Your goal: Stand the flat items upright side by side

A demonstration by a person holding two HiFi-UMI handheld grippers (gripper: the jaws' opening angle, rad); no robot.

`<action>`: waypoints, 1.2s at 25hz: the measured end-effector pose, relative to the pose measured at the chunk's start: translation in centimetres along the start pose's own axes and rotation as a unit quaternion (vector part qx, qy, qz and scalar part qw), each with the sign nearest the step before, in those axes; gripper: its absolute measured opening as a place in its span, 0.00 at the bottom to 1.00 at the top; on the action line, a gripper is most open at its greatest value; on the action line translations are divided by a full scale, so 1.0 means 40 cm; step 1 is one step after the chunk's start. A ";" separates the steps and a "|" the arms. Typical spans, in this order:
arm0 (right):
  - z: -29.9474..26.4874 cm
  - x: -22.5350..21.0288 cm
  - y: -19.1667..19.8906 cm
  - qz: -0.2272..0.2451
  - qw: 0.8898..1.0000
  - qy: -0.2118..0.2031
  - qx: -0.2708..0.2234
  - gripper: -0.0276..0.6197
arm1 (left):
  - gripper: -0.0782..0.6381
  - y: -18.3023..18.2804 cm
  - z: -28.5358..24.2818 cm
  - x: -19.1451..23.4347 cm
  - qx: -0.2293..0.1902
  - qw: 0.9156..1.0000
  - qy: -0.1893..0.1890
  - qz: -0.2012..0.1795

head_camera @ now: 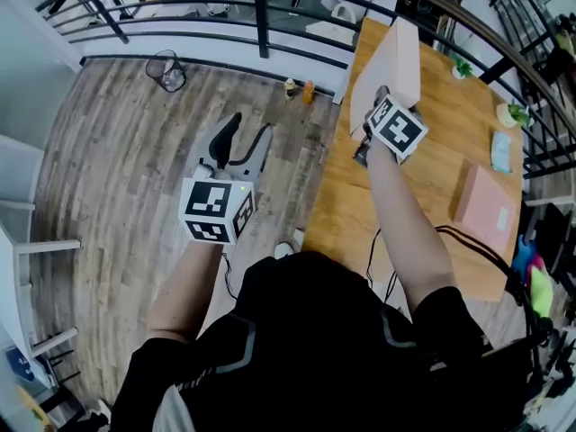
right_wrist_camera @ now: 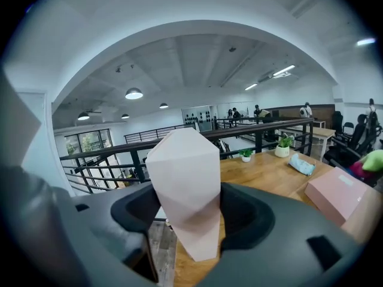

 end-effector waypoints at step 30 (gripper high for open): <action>-0.048 0.029 0.032 0.033 0.996 -0.085 0.017 0.64 | 0.43 -0.017 0.051 -0.022 -0.011 1.000 -0.010 -0.015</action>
Point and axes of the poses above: the fingertips, and each gripper's own axes: z backward along the fingers, x to its left, y out of its underside, the point moved 2 cm from there along z, backward along the fingers, and after that the axes turned 2 degrees about x, right-handed, at the moved point
